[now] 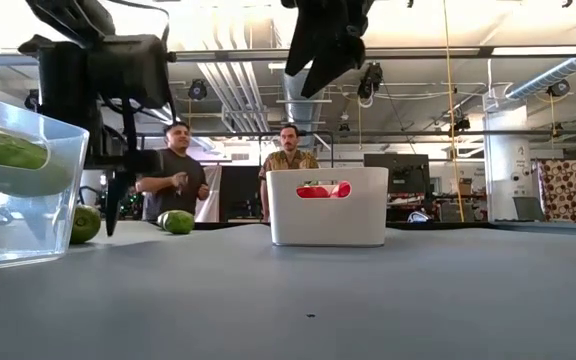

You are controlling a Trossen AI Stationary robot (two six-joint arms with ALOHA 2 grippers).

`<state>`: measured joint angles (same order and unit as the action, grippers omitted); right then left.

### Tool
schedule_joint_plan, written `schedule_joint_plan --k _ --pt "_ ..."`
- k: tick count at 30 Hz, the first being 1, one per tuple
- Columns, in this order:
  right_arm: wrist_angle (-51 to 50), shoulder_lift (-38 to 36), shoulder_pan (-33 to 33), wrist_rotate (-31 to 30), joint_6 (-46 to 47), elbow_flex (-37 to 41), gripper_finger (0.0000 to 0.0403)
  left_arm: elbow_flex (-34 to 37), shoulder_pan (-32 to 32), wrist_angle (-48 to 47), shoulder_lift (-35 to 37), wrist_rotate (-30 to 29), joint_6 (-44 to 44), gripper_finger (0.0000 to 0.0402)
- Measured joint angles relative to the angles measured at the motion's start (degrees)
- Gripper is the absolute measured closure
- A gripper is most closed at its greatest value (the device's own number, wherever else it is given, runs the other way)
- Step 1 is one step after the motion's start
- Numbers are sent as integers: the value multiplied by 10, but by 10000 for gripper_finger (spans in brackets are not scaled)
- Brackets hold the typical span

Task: Sort produce into baskets
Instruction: Put the bottom left lime into the black transparent bin

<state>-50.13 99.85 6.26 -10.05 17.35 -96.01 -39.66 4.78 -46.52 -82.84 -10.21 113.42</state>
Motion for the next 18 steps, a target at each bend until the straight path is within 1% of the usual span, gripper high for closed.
schedule_joint_plan --k 3,7,10,13,18 --pt "-1 0 -9 1 -16 0 78 -1 -1 15 -23 -3 10 101" --pt "-7 0 -16 2 -23 0 78 -4 -1 11 -40 -5 27 126" --pt "-14 0 -19 2 -30 0 78 -4 -3 5 -41 -8 33 147" --pt "-19 0 -22 15 -34 0 78 -2 -7 -2 -35 -16 47 164" --pt "-21 0 -26 15 -48 0 78 -2 -22 -7 -34 -29 38 187"
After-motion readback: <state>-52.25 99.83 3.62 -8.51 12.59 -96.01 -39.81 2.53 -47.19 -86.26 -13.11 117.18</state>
